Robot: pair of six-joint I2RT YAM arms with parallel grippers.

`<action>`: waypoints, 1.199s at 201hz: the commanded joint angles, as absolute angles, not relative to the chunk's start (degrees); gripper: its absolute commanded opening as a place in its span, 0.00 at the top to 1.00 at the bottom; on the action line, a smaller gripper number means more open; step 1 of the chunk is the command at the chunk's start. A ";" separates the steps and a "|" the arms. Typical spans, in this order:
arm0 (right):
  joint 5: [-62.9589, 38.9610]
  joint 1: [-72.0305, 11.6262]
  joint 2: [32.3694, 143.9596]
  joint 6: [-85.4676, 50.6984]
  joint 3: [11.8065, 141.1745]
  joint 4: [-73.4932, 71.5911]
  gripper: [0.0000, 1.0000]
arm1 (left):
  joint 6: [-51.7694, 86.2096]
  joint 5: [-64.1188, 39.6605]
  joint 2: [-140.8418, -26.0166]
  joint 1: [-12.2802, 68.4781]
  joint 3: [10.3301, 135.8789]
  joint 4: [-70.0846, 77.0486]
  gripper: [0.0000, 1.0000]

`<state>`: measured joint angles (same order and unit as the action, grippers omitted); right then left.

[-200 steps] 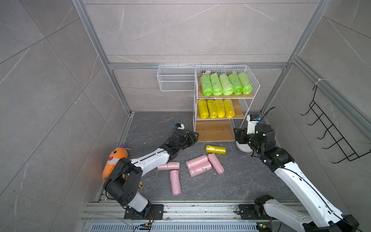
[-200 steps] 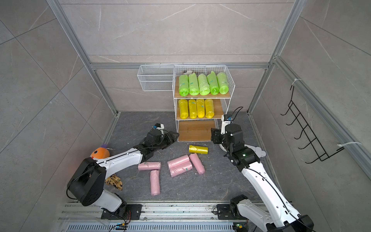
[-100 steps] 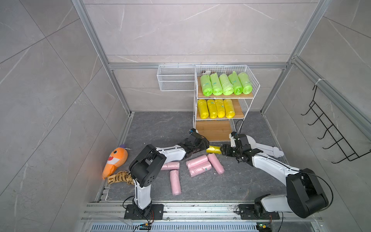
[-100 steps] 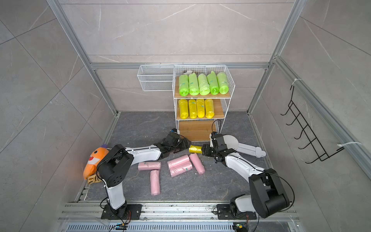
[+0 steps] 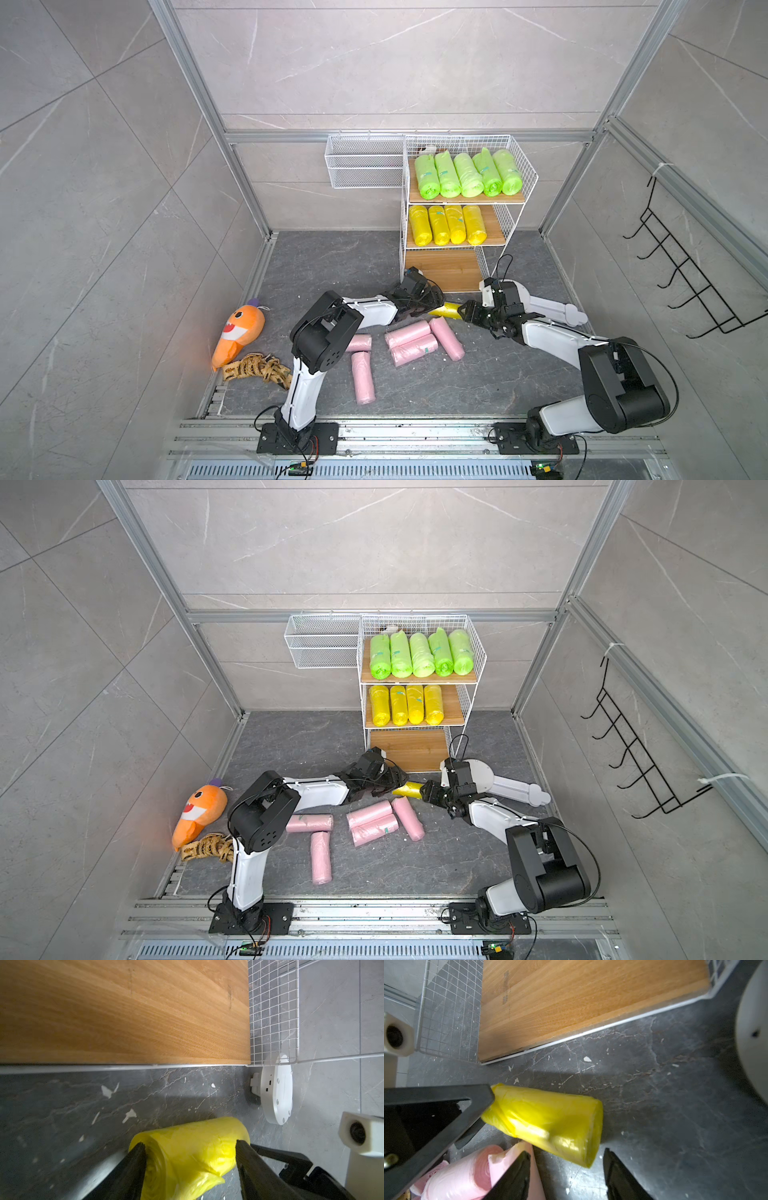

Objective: Sort the rolls of trash bags by color and place them on the shelf
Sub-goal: Place the roll of trash bags on the shelf, then pick up the roll of trash bags from the center of the board.

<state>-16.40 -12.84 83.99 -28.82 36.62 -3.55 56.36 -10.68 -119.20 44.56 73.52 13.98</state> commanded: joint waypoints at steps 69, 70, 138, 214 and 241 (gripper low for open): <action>-21.67 -11.27 81.69 -33.92 32.44 -8.27 0.40 | 53.16 -4.68 -120.89 44.21 81.31 12.17 0.25; -21.74 -11.30 81.71 -33.97 32.44 -8.31 0.40 | 53.12 -4.41 -120.74 44.21 81.22 12.06 0.25; -27.36 -11.36 85.97 -39.24 30.55 -17.82 0.47 | 54.01 1.02 -116.81 44.23 73.78 11.46 0.21; -26.24 -14.12 85.00 -37.81 31.29 -15.45 0.51 | 56.95 -3.33 -122.24 44.30 79.37 13.54 0.21; -25.75 -14.32 85.01 -37.09 31.64 -14.47 0.51 | 57.11 -3.80 -123.94 44.45 80.70 13.35 0.23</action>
